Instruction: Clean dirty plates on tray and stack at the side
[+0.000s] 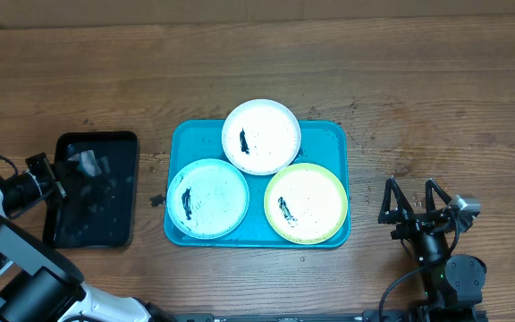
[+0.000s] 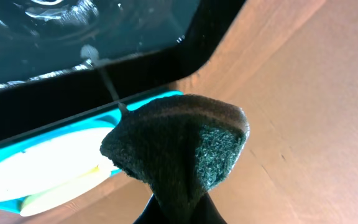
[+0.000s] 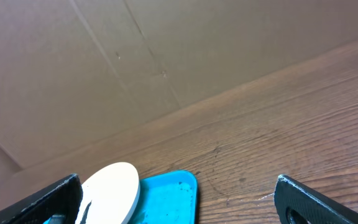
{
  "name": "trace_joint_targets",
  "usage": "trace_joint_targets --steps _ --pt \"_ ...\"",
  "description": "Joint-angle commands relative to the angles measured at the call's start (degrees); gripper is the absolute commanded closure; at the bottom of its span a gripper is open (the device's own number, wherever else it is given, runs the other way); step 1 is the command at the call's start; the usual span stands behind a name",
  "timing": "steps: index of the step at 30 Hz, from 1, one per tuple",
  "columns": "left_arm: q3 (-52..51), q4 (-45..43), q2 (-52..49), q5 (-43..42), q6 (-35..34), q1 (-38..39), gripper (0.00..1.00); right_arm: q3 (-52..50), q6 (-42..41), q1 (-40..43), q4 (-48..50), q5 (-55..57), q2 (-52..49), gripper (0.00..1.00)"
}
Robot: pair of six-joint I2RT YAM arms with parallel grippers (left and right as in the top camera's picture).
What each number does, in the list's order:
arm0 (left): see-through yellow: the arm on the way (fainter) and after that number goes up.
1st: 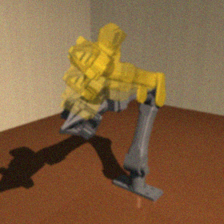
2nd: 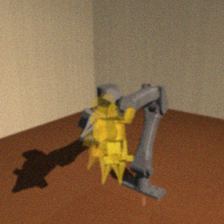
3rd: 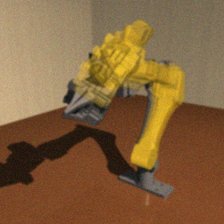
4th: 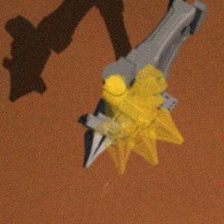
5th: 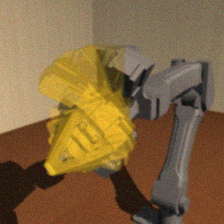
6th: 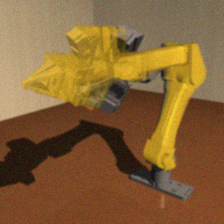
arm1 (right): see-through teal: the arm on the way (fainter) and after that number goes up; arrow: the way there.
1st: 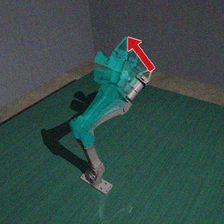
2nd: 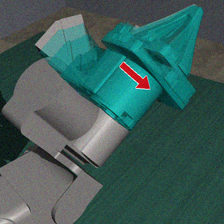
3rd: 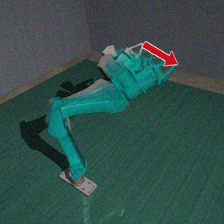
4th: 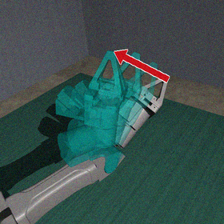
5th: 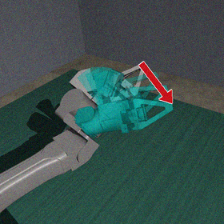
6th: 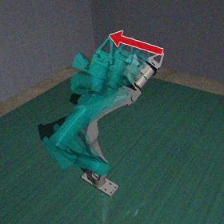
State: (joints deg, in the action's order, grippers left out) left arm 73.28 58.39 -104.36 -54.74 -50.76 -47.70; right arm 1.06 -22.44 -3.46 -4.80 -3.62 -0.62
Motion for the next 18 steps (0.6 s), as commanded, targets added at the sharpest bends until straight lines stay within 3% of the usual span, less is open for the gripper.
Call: trace_joint_targets --steps 1,6,8,14,18 --pt "0.48 0.15 1.27 -1.01 3.89 -0.17 0.96 -0.59 0.37 -0.33 0.15 0.57 0.46 0.00" --pt "0.20 -0.07 1.16 26.84 7.32 2.47 0.96 -0.59 0.39 -0.33 0.15 0.57 0.46 0.00" --pt "-0.46 0.39 1.16 33.27 10.29 4.31 0.96 -0.59 0.37 -0.33 0.15 0.57 0.46 0.00" --pt "-0.20 -1.38 1.31 31.74 24.17 8.17 0.96 -0.59 0.39 -0.33 0.15 0.57 0.46 0.00" --pt "2.58 0.37 1.99 28.68 28.20 8.35 0.96 -0.59 0.37 -0.33 0.15 0.57 0.46 0.00"
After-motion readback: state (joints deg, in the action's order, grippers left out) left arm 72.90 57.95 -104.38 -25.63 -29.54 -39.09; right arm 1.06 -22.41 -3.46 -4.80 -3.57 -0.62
